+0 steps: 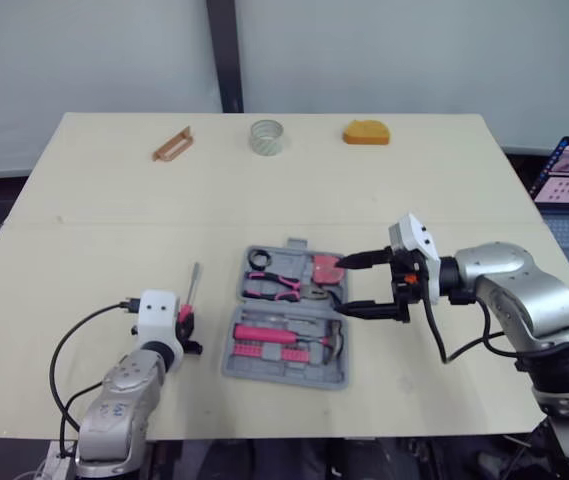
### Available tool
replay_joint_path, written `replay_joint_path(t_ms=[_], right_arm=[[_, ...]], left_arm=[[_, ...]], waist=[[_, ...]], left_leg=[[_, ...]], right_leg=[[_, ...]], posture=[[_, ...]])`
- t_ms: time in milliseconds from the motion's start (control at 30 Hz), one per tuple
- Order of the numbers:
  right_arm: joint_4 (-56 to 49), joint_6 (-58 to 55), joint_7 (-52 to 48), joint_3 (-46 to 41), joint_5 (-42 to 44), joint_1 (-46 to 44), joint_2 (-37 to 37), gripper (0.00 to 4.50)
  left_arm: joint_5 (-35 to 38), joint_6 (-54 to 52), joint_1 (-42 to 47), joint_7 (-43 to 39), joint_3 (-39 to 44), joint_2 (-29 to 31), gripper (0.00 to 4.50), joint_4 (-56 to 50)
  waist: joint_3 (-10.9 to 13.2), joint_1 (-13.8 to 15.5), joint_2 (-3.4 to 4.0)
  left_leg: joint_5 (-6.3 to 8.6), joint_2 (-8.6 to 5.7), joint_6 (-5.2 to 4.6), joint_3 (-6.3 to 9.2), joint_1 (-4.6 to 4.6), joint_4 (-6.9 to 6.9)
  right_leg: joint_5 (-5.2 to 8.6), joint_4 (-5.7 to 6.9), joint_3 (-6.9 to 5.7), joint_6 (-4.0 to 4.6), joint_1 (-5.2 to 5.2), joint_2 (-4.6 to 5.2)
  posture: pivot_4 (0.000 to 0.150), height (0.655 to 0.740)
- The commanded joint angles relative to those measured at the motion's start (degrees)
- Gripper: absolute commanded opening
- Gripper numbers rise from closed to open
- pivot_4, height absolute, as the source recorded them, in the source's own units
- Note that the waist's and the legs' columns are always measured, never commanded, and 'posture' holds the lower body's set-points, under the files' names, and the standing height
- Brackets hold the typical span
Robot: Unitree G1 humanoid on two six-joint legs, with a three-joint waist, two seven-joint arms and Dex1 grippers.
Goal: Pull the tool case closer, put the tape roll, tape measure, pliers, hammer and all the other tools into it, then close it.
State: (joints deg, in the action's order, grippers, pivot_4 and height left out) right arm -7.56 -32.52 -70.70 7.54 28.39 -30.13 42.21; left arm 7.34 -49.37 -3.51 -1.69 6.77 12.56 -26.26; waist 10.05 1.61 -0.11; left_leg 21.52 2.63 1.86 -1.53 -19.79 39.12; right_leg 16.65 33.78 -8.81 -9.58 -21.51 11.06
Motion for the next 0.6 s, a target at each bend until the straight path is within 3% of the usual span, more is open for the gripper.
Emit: replay_joint_path(t_ms=[33,333,500,600], right_arm=[[-2.17,0.81,0.43,-2.04,0.94,0.61,-0.08,4.50],[-3.03,1.26,-0.19,-3.98,1.21,1.76,1.41,4.50],[-5.81,1.79,-1.21,-5.58,1.09,5.56,4.25,4.50],[-7.22,2.19,-1.65,-6.21,1.33,7.49,5.87,4.50]], left_arm=[[-0.56,0.32,-0.33,-1.63,-1.45,0.99,0.66,1.91],[1.40,6.39,0.16,-12.97,1.30,12.06,0.66,0.79],[4.37,14.38,3.60,-34.20,2.81,31.64,0.66,4.61],[5.81,18.70,8.98,-43.79,0.35,39.01,0.66,8.63]], waist=[[0.00,0.00,0.00],[0.01,-0.24,0.01],[0.03,-0.13,0.00],[0.09,-0.04,0.10]], left_leg=[[0.00,0.00,0.00,0.00,0.00,0.00],[0.00,0.02,0.00,0.00,-0.10,-0.01],[-0.01,0.09,0.04,0.09,-0.41,0.01],[-0.02,0.10,0.05,0.05,-0.48,0.02]], right_leg=[[0.00,0.00,0.00,0.00,0.00,0.00],[0.00,-0.02,-0.02,0.00,-0.10,-0.03],[0.00,-0.01,-0.13,0.01,-0.39,-0.09],[-0.04,-0.03,-0.10,0.08,-0.45,-0.11]], posture=[[0.150,0.7400],[0.150,0.7400],[0.150,0.7400],[0.150,0.7400]])
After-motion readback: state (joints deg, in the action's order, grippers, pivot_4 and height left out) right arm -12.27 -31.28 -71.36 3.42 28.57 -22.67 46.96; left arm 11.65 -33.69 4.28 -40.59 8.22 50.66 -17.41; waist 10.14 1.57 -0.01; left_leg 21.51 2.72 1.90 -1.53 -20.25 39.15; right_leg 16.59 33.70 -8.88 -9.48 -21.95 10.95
